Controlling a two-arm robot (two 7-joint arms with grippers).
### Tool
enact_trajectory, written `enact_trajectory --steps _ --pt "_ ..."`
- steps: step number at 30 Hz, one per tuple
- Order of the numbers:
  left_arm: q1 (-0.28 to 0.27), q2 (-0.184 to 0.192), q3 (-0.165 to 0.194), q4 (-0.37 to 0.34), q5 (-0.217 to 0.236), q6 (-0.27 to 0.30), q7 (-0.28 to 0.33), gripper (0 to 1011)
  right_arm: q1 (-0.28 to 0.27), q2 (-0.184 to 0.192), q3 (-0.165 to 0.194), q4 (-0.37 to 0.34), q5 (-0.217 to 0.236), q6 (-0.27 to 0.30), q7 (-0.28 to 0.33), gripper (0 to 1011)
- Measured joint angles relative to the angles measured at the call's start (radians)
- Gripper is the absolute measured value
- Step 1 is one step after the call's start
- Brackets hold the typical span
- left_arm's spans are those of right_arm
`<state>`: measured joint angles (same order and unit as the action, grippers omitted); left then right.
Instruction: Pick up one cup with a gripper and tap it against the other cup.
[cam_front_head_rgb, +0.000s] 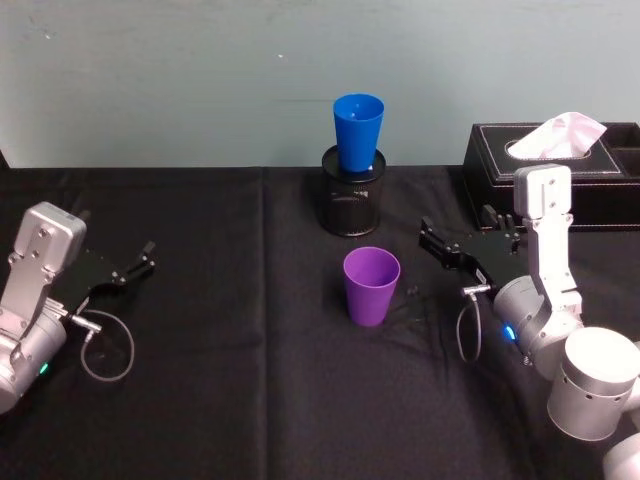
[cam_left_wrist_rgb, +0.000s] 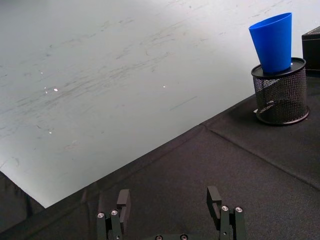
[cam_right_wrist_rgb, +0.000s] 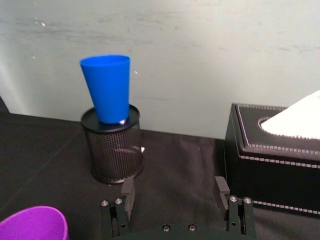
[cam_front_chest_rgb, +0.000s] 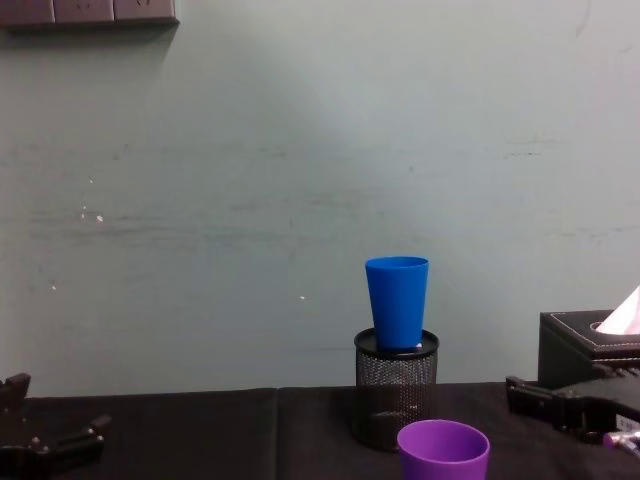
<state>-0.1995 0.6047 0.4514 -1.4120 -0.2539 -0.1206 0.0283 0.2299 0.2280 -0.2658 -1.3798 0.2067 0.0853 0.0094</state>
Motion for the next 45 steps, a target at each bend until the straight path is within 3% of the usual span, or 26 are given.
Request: enact_trajectory --steps 6,45 --pt "0.0 0.0 0.0 0.0 0.0 0.0 0.0 1000 0.005 -0.014 0.013 0.025 0.0 -0.013 0.015 1000" --pt "0.0 0.0 0.0 0.0 0.0 0.0 0.0 1000 0.006 -0.009 0.007 0.021 0.0 -0.011 0.014 1000"
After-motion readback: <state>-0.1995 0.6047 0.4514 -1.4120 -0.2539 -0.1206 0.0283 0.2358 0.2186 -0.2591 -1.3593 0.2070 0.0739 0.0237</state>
